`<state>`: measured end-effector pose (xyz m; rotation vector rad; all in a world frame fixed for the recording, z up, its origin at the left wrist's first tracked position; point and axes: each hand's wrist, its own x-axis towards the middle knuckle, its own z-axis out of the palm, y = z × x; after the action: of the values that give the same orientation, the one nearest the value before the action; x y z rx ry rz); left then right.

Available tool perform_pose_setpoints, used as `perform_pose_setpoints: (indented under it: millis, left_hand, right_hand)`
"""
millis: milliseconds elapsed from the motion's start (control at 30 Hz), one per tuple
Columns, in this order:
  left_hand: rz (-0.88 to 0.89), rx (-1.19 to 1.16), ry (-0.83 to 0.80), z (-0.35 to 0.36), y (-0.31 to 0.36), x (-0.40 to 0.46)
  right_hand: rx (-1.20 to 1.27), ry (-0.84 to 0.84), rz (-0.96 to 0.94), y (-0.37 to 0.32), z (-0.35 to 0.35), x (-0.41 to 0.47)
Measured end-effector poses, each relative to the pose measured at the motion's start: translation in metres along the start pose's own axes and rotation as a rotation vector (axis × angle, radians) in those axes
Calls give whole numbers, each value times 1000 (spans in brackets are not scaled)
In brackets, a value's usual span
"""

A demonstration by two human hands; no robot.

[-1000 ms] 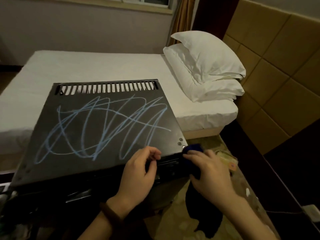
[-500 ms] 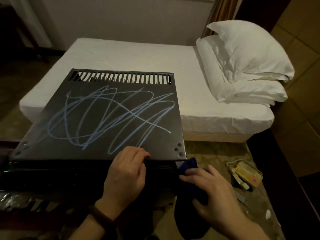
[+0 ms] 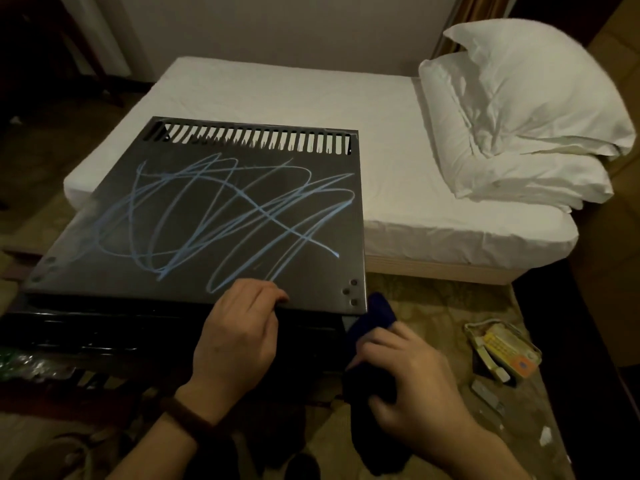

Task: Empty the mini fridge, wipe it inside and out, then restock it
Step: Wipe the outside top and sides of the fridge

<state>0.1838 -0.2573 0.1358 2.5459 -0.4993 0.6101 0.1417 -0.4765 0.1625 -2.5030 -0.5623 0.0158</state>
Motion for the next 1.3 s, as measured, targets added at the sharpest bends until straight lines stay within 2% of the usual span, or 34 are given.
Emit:
perform_pose_setpoints:
  millis: [133,367,433,533,600,633,667,767,800,833,900,967,1000,1033,1100,1167,1200,1300]
  left_hand:
    - [-6,6,-13,0,0,1]
    - [-44,-4,-21,0,0,-1]
    - [-50,-44,-6,-1,1,-1]
    - [-103,-232,87,-7,-1,1]
    - [-164,-354,166,-14,-3,3]
    - [-181,-382,191,-19,-5,4]
    - [-191,-396,205,-24,-8,4]
    - [-247,-415,260,-41,-27,5]
    - [-278,-418,282,-46,-35,5]
    - [-306,-417,305,-51,-43,5]
    - [-342,-413,333,-58,-58,3]
    - [-356,-413,331,-64,-70,0]
    - [-355,-412,326,-68,-76,-1]
    - [-352,-411,323,-71,-83,-1]
    - [-353,-411,307,-76,-97,-2]
    - [-346,-413,296,-80,-109,1]
    - [-340,-416,291,-82,-114,4]
    - [-307,-445,264,-82,-124,16]
  right_hand:
    - [-29,6,-1,7,-5,30]
    - [-271,139,214,11,-13,92]
    - [-340,105,156,4,-13,82]
    - [-348,-41,0,-12,-16,59]
    - [-357,-128,-3,-14,-25,63]
    - [-337,-117,29,-16,-33,70]
    - [-282,-43,59,-18,-42,77]
    - [39,454,17,-42,-72,111]
    - [132,548,-17,-50,-74,122]
    - [189,558,-39,-55,-69,132]
    - [93,350,-22,-53,-45,144]
    - [-210,69,101,-38,-14,138]
    - [-311,-6,163,-29,-6,129]
    - [-329,-42,186,-22,-4,121]
    - [-178,-93,220,-15,-6,108]
    - [-77,-114,265,-20,-1,99]
    - [-82,-73,292,-26,5,99]
    - [-206,227,272,-36,32,113]
